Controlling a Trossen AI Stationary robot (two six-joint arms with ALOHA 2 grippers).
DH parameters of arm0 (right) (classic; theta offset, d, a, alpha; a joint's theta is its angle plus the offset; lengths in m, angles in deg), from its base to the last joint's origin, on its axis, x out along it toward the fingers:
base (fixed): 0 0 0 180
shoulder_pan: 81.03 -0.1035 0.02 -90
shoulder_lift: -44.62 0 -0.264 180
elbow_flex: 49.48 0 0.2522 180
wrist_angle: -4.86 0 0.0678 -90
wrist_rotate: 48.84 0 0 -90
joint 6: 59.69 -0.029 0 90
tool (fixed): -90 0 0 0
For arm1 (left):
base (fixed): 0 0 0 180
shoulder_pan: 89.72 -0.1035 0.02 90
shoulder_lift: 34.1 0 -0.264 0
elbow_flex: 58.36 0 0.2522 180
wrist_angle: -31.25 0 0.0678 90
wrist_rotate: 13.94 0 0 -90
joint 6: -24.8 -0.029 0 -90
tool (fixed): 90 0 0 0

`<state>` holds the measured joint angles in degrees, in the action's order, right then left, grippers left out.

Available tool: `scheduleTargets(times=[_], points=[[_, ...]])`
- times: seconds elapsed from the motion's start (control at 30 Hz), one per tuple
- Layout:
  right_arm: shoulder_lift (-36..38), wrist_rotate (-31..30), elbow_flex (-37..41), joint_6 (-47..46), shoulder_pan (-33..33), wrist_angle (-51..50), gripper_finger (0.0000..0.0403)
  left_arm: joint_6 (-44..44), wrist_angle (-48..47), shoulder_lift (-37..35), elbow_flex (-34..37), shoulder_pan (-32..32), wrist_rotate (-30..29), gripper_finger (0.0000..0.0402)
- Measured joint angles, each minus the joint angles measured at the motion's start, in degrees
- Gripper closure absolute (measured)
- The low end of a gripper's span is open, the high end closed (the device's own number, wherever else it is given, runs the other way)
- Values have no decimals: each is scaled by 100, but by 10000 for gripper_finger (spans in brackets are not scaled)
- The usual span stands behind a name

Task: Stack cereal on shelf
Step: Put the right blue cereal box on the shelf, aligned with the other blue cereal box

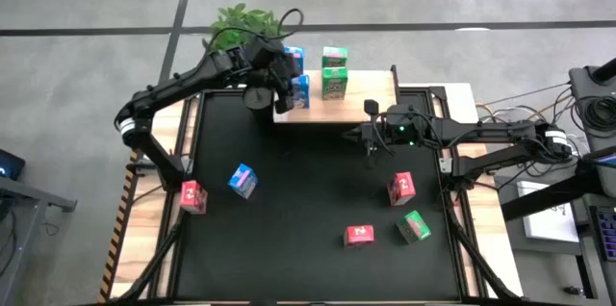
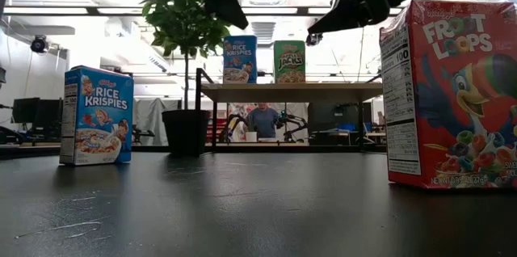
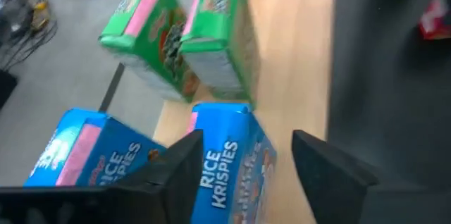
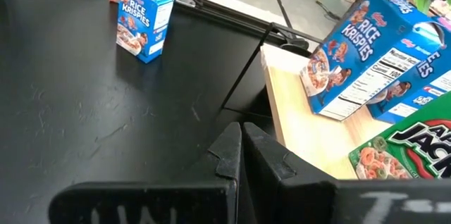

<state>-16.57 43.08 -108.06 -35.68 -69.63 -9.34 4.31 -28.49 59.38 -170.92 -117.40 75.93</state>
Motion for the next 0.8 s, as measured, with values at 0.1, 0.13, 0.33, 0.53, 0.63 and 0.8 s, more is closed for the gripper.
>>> scheduleTargets(times=[0.1,0.13,0.33,0.53,0.63,0.8], points=[[0,0,0,0,0,-20,394,48,-4,59,0,2,-367,169],[0,0,0,0,0,-21,394,51,-5,69,2,7,-398,161],[0,0,0,0,0,-21,394,50,-4,67,2,45,-412,146],[0,0,0,2,0,-21,394,50,-1,88,4,139,-436,161],[0,0,0,2,0,-21,394,50,55,86,4,278,-434,168],[0,1,0,11,0,-21,394,-1,94,50,4,616,-448,171]])
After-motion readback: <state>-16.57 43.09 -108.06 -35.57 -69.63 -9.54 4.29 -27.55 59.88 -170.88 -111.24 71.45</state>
